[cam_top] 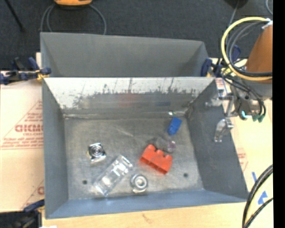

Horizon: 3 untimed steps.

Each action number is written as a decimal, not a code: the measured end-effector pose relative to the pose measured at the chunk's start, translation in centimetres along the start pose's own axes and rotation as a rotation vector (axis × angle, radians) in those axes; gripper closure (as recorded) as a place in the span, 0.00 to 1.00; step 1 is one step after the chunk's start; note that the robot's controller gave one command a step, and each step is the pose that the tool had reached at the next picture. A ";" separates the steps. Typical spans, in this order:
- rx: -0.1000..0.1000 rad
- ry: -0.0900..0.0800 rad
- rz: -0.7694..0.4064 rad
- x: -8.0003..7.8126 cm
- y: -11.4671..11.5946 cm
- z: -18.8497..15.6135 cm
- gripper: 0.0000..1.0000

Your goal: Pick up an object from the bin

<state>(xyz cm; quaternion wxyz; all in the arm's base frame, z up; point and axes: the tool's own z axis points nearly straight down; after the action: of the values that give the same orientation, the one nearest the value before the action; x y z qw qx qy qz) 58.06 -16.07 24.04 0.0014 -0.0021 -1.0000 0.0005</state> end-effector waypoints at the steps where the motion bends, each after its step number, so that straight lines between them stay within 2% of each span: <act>1: -0.002 -0.003 -0.272 -5.4 6.0 11.3 0.00; 2: 0.004 -0.014 -0.442 -6.5 6.0 16.6 0.00; 3: 0.006 -0.019 -0.443 -6.7 6.0 16.4 1.00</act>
Offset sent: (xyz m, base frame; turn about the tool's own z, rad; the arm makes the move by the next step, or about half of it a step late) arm 0.0540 0.0585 -0.1107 -0.2713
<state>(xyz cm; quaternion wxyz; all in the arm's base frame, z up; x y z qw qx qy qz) 64.71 -10.11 7.65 -0.0081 0.2178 -0.9760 0.0032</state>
